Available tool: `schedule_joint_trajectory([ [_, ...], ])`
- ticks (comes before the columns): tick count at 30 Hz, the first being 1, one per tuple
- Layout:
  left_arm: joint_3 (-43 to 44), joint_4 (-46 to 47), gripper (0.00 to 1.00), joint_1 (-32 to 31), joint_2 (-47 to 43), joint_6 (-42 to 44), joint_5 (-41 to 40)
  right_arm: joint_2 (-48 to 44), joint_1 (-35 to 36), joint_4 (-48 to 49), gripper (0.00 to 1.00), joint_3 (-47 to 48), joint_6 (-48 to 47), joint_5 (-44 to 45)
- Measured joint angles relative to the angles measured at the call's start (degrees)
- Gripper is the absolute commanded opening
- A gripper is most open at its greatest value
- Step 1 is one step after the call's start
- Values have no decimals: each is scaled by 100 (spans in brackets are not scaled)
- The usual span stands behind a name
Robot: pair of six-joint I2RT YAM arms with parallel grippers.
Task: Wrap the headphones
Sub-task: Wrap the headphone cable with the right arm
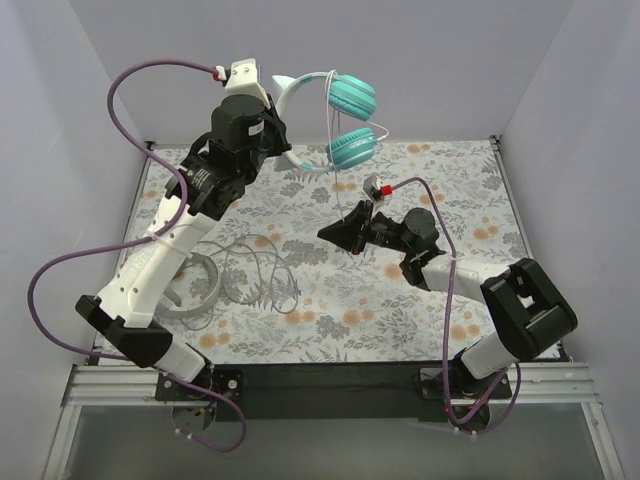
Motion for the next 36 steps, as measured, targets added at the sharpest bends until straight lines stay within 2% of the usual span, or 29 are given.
schedule_joint_trajectory([
  [14,0,195,0,0,184,258,-511,-625,358,282,9,-890,42,184],
  [20,-138,374,0,0,219,267,-684,-1016,481,114,5,-1119,-20,304],
  [30,-492,586,0,0,531,284,-903,-2020,643,-1069,1,-1161,-485,662],
  [36,-664,616,0,0,804,369,-1075,-2365,669,-2695,1,-791,-1084,960],
])
